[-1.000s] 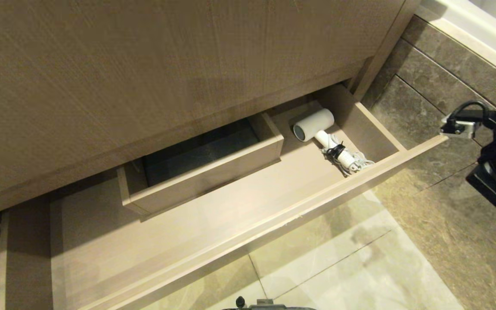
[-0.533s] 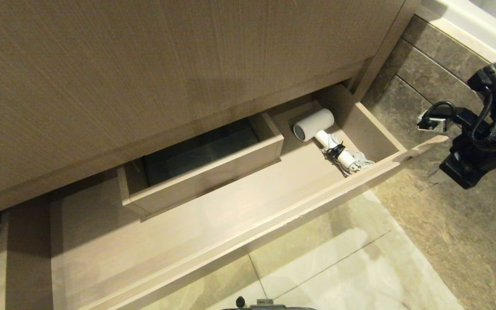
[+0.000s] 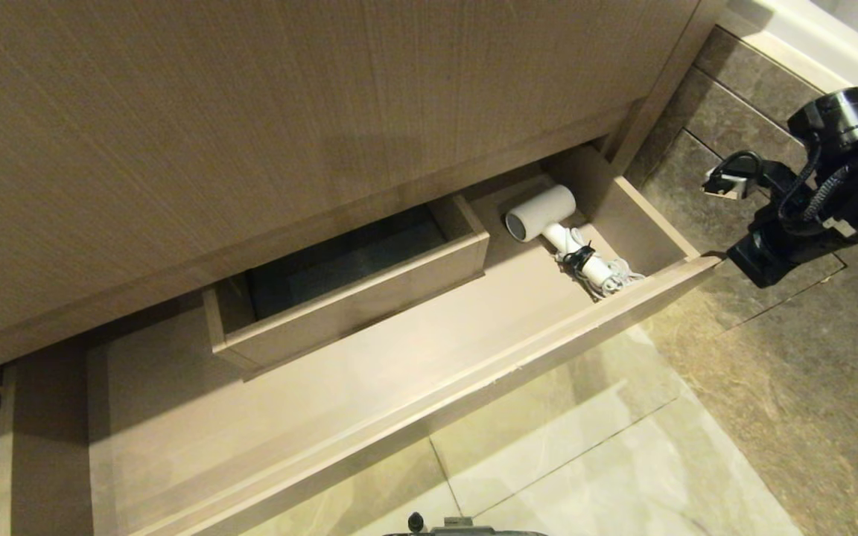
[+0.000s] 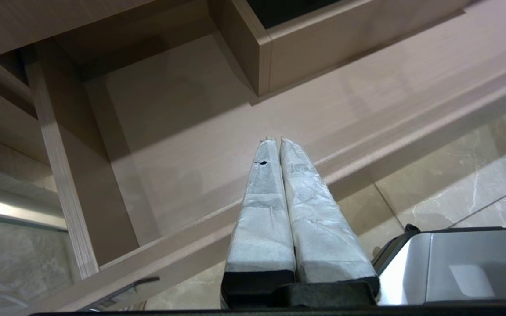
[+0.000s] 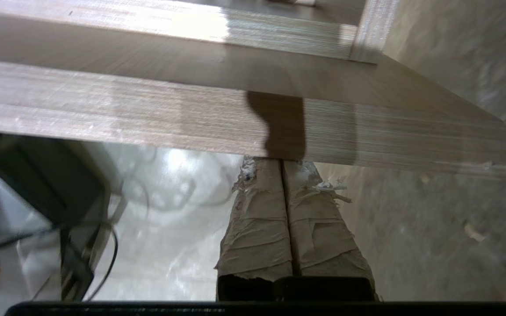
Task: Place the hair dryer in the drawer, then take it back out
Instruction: Close the drawer
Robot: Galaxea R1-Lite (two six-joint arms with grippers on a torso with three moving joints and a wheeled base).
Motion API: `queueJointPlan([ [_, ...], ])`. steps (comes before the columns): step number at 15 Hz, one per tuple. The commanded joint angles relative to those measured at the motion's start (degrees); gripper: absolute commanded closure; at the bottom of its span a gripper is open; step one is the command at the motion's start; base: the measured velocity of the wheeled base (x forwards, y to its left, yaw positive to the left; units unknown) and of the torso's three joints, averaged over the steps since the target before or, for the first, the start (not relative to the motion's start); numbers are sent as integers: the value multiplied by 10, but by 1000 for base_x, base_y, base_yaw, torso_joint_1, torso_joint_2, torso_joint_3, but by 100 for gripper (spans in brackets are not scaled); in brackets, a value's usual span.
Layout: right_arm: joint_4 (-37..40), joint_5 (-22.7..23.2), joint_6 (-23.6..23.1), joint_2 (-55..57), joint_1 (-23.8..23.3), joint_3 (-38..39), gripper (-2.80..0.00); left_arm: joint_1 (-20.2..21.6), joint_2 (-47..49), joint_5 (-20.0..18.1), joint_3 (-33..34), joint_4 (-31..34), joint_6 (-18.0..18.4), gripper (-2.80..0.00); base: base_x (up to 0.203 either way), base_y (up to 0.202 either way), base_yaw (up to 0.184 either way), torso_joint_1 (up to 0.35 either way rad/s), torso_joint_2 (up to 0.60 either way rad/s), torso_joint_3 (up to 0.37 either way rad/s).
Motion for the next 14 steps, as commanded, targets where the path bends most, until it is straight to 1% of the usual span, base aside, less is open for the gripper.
queueJointPlan([
  [1,-24,1,15,13,0,-10,0,0,0,0,0,0,0,0,0,0,0,0,0,0],
  [3,-93,2,77,24,6,-22,0,0,1,0,-1,0,0,0,0,0,0,0,0,0],
  [5,-178,3,135,50,17,-56,0,0,0,0,-1,0,0,0,0,0,0,0,0,0],
  [7,-240,1,182,82,25,-98,0,0,0,0,0,0,0,0,0,0,0,0,0,0],
  [8,-249,0,192,91,25,-112,0,0,0,0,0,0,0,0,0,0,0,0,0,0],
  [9,-246,3,190,88,21,-108,0,0,1,0,0,0,0,0,0,0,0,0,0,0],
  [10,-226,6,185,70,16,-95,0,0,0,0,0,0,0,0,0,0,0,0,0,0],
  [14,-118,5,172,-26,15,-33,0,0,1,0,0,0,0,0,0,0,0,0,0,0],
])
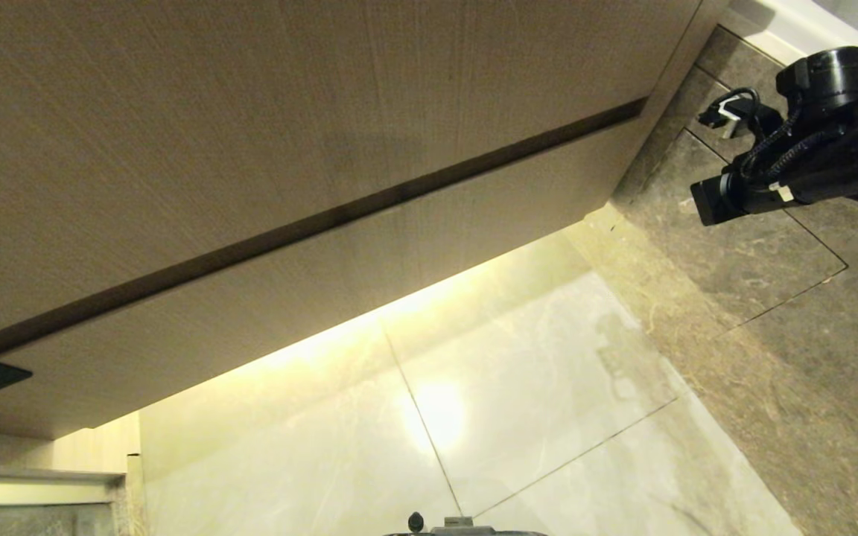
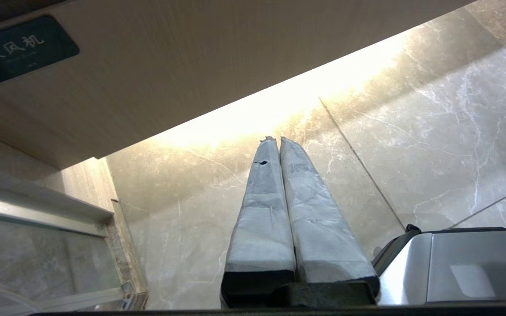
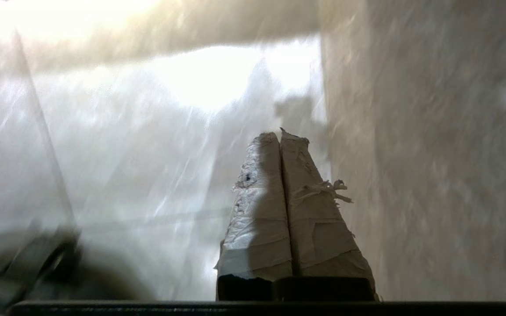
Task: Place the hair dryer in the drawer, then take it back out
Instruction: Close the drawer, then pull open the drawer
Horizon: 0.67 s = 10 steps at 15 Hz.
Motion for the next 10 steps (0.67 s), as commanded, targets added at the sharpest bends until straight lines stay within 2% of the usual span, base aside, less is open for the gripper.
queueJointPlan([
  [1,34,-1,-2,-73,-1,30,0,0,0,0,0,0,0,0,0,0,0,0,0,0],
  [5,81,-4,-13,-213,10,139,0,0,0,0,0,0,0,0,0,0,0,0,0,0],
  [7,106,-10,-36,-285,13,187,0,0,1,1,-1,0,0,0,0,0,0,0,0,0],
  [10,138,-14,-59,-351,15,224,0,0,0,1,0,0,0,0,0,0,0,0,0,0],
])
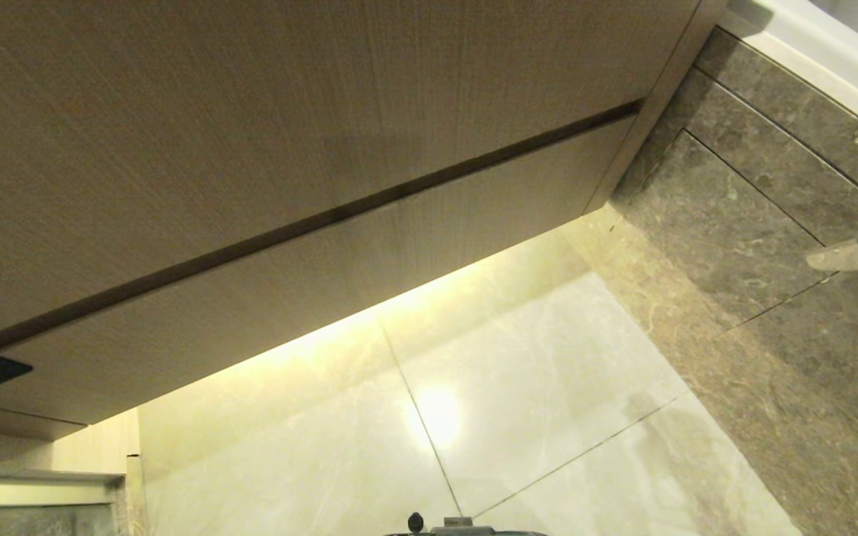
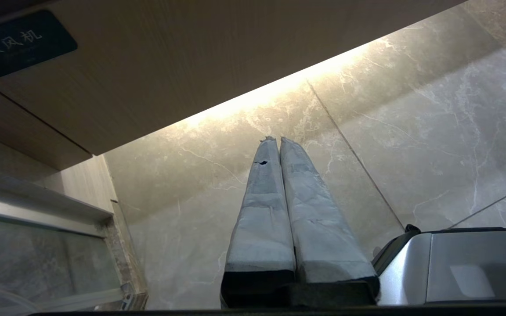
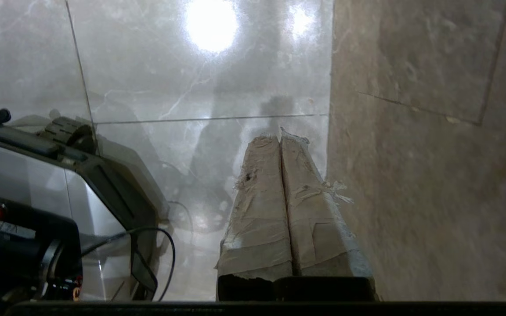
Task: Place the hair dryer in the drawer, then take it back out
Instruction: Pull open the drawer
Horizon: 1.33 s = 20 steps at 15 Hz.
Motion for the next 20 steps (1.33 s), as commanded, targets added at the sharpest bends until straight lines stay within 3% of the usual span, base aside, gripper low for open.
queueJointPlan([
  [1,6,0,-3,-61,0,14,0,0,0,0,0,0,0,0,0,0,0,0,0,0],
  [5,-11,0,-4,-88,-1,38,0,0,0,-1,0,0,0,0,1,-3,17,1,0,2],
  [15,-4,0,-2,-104,-3,45,0,0,0,-1,0,0,0,0,1,-7,160,3,2,3],
  [20,-13,0,0,-168,-4,116,0,0,1,0,0,0,0,0,0,1,11,1,1,0],
])
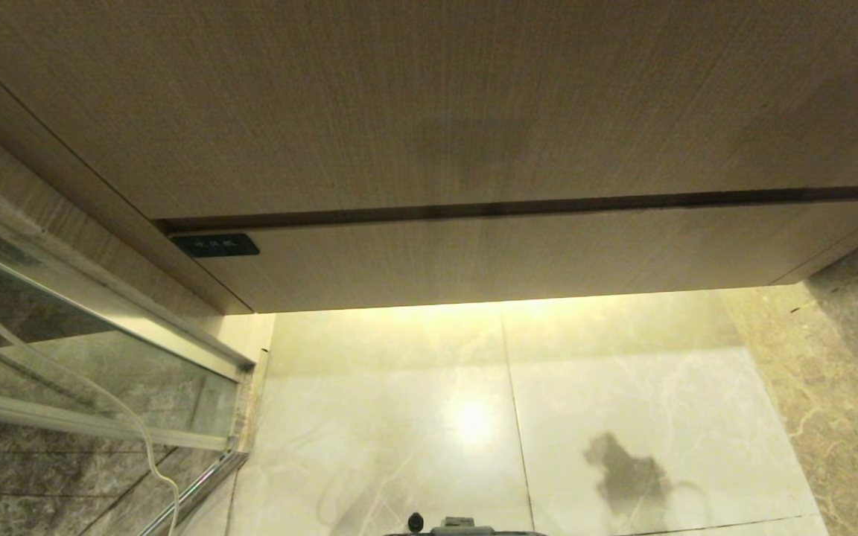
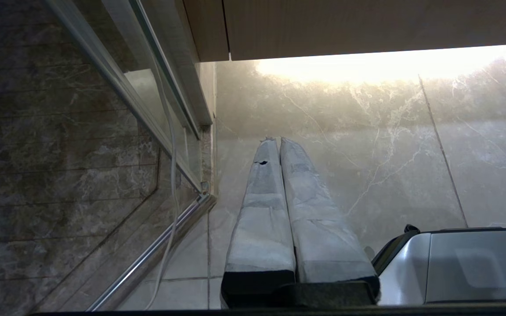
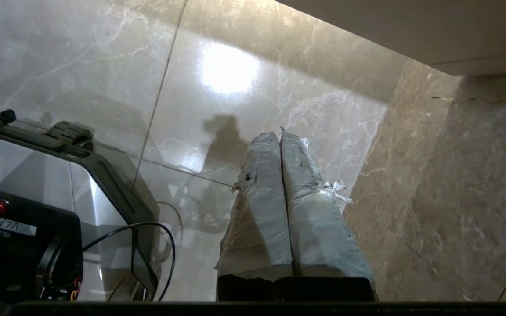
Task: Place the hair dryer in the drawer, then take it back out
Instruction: Pull open the drawer
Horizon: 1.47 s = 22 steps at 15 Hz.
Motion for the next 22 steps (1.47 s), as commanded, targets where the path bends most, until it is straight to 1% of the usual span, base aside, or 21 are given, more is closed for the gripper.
queueJointPlan([
  [1,-5,0,-1,-56,-1,47,0,0,0,0,0,0,0,0,0,0,0,0,0,0],
  [5,-29,1,2,-206,-13,184,0,0,0,0,0,0,0,0,0,0,0,0,0,0],
  [6,-40,2,10,-248,-13,227,0,0,1,0,0,0,0,0,0,0,0,0,0,0],
  [7,-63,6,31,-285,-14,285,0,0,0,0,0,0,0,0,0,0,0,0,0,0],
  [8,-101,19,65,-329,-14,349,0,0,1,0,0,0,0,0,0,0,0,0,0,0],
  [10,-176,55,107,-402,-14,452,0,0,0,0,0,0,0,0,0,0,0,0,0,0],
  [12,-246,75,127,-470,-17,536,0,0,1,0,0,0,0,0,0,0,0,0,0,0],
  [14,-313,79,133,-525,-20,624,0,0,0,0,0,0,0,0,0,0,0,0,0,0],
  [15,-340,75,138,-552,-19,652,0,0,1,0,0,0,0,0,0,0,0,0,0,0],
  [17,-340,42,159,-611,-17,660,0,0,1,0,0,0,0,0,0,0,0,0,0,0],
  [18,-343,2,184,-630,-16,671,0,0,0,0,0,0,0,0,0,0,0,0,0,0],
  [19,-348,-32,199,-633,-16,691,0,0,0,0,0,0,0,0,0,0,0,0,0,0],
  [21,-349,-24,199,-631,-16,686,0,0,0,0,0,0,0,0,0,0,0,0,0,0],
  [22,-349,-21,186,-631,-16,686,0,0,1,0,0,0,0,0,0,0,0,0,0,0],
])
